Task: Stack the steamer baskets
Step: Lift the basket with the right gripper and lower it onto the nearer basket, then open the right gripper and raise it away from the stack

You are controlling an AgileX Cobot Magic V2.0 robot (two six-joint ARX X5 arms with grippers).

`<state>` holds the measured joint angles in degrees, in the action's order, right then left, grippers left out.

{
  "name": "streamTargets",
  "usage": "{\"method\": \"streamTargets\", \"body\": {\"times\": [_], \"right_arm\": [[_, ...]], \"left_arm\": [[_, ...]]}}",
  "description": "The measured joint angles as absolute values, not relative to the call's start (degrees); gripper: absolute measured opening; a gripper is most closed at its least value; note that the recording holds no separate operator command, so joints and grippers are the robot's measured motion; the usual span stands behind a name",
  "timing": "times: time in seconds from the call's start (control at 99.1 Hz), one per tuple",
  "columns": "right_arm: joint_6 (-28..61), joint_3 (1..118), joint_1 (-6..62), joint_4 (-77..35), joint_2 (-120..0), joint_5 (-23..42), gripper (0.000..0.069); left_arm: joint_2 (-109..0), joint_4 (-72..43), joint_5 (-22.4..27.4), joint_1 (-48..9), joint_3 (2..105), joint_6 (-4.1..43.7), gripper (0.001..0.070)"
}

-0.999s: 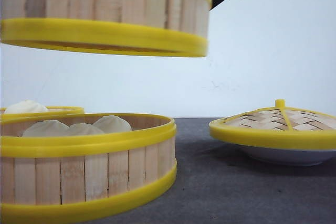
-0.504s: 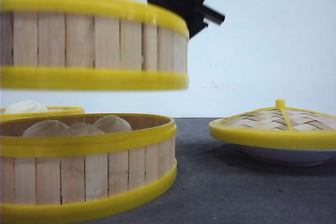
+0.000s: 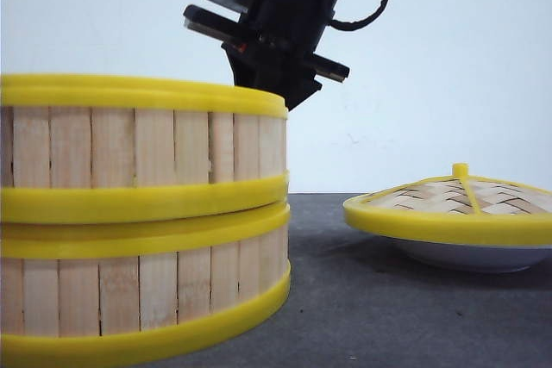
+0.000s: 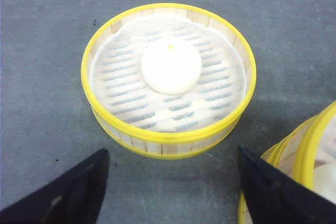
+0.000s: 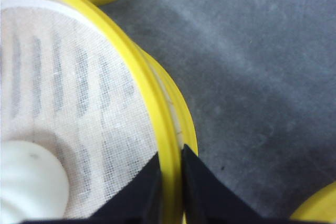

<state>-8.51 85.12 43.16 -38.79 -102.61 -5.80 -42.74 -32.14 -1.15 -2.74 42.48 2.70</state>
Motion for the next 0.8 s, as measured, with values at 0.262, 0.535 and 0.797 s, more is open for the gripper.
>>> {"method": "streamTargets", "body": {"times": [0.262,0.535,0.797], "right_arm": [[-8.5,85.1,43.2,-39.2,-102.8,-5.5,0.0028],[-8.5,85.1,43.1,-39.2,-102.8,-5.3,0.0028],[-8.6,85.1,43.2,-39.2,-102.8,-1.6,0.0026]], "left_arm": [[-42.7,-32.1,-1.1,-2.7,42.5,2.7,0.0471],[-42.7,-32.1,-1.1,-2.7,42.5,2.7,0.0471],[-42.7,-32.1,-1.1,-2.7,42.5,2.7,0.0471]]}}
